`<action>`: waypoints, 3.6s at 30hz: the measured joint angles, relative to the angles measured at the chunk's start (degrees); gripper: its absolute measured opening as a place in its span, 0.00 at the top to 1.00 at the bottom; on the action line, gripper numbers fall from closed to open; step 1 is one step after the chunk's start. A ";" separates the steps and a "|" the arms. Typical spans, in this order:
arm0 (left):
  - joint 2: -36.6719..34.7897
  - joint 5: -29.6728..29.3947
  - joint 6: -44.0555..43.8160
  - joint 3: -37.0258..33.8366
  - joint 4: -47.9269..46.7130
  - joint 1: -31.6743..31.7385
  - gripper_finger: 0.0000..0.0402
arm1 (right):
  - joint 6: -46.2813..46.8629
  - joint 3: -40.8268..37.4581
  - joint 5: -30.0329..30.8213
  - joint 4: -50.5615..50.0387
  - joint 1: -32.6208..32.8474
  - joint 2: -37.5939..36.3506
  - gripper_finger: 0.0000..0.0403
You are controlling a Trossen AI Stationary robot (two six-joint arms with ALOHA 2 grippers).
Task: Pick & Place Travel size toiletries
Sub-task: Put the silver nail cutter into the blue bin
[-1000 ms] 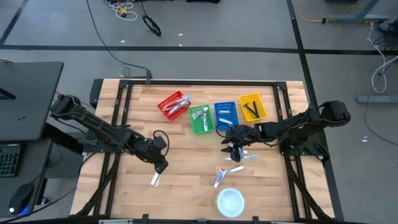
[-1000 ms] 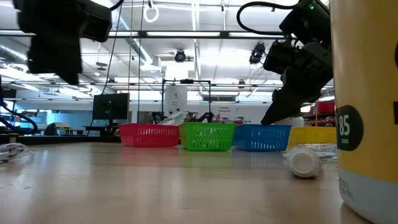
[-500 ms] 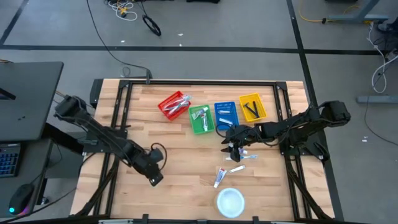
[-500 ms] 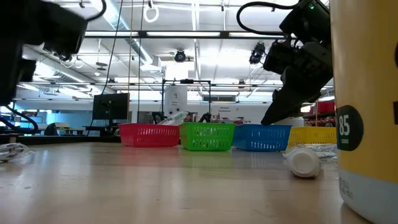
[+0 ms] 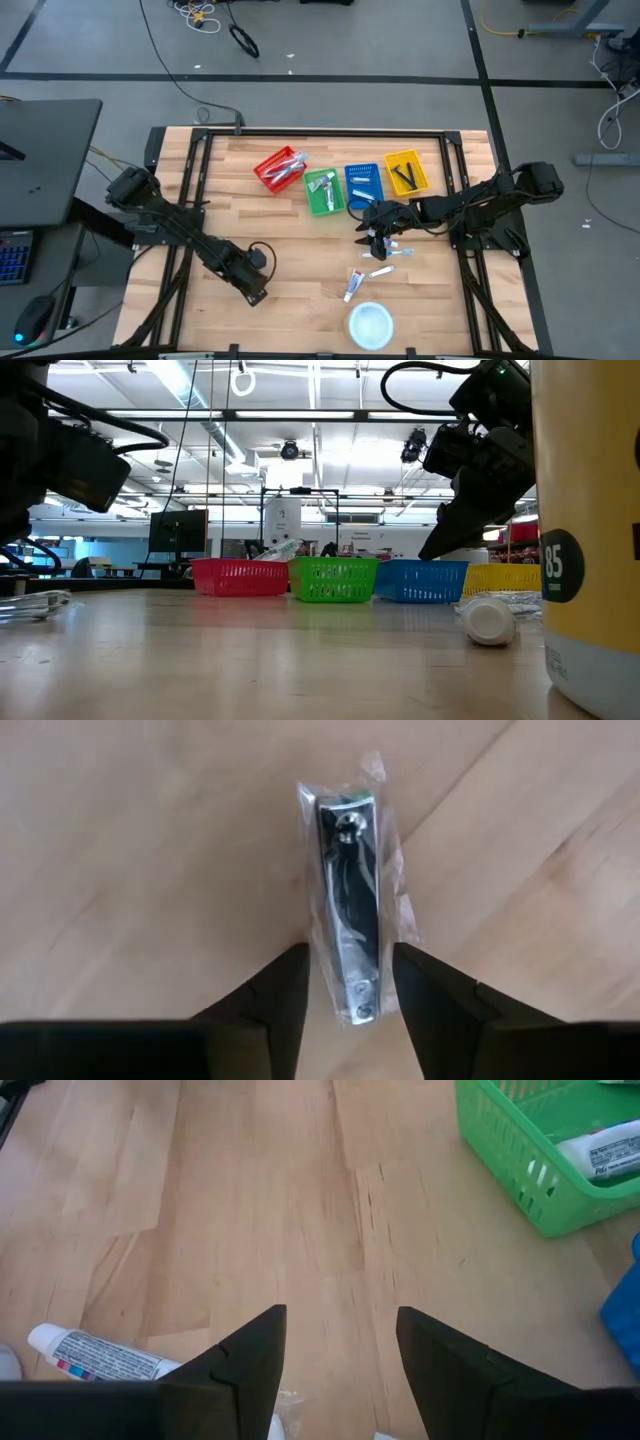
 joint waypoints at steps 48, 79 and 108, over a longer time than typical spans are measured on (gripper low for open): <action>0.02 -32.99 61.97 9.84 21.38 23.09 0.86 | 19.15 -0.02 10.08 20.97 -0.77 0.00 0.50; -0.04 -30.95 77.78 12.28 37.05 26.58 0.84 | 10.75 1.33 17.53 30.89 -2.49 0.04 0.58; -0.04 -31.96 79.09 12.22 38.46 26.64 0.84 | 6.39 1.44 17.50 33.17 -2.73 0.02 0.83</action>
